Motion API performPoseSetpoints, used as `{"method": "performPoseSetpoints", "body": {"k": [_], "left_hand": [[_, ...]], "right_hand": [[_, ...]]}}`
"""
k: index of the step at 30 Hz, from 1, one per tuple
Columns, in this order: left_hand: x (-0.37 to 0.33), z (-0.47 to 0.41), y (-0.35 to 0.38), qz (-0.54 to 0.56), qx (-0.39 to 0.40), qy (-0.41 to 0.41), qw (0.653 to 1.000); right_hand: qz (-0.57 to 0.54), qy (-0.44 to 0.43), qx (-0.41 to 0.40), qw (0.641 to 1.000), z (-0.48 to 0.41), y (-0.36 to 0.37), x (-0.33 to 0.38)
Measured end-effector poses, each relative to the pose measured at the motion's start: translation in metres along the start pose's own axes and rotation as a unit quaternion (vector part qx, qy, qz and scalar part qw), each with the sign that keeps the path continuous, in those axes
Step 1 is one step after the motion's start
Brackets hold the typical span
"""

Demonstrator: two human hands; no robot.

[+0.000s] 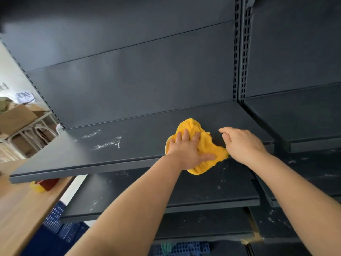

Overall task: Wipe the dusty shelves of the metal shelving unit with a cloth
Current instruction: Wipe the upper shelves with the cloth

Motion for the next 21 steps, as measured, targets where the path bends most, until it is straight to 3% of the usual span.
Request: {"method": "performPoseSetpoints", "body": {"k": [6,17,19,21], "left_hand": [[0.039,0.009,0.006,-0.012,-0.001,0.052,0.999],[0.182,0.008,0.007,0.119,0.035,-0.061,0.990],[0.193,0.007,0.003,0.123,0.022,-0.057,0.991],[0.199,0.006,-0.004,0.202,0.046,-0.038,0.978]], "right_hand": [[-0.008,-0.036,0.005,0.999,-0.009,0.012,0.051],[-0.051,-0.122,0.033,0.991,-0.035,0.067,0.180],[-0.063,-0.143,0.036,0.987,-0.040,0.079,0.209],[-0.073,-0.156,0.042,0.984,-0.046,0.091,0.236]]}}
Point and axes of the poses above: each hand's wrist, its own z-axis away from the middle knuckle, its own y-axis out of the palm, x = y × z, the point moved 10 cm from there along -z, towards the middle knuckle, and after that the axes turned 11 degrees about -y, right-handed, at the moved point
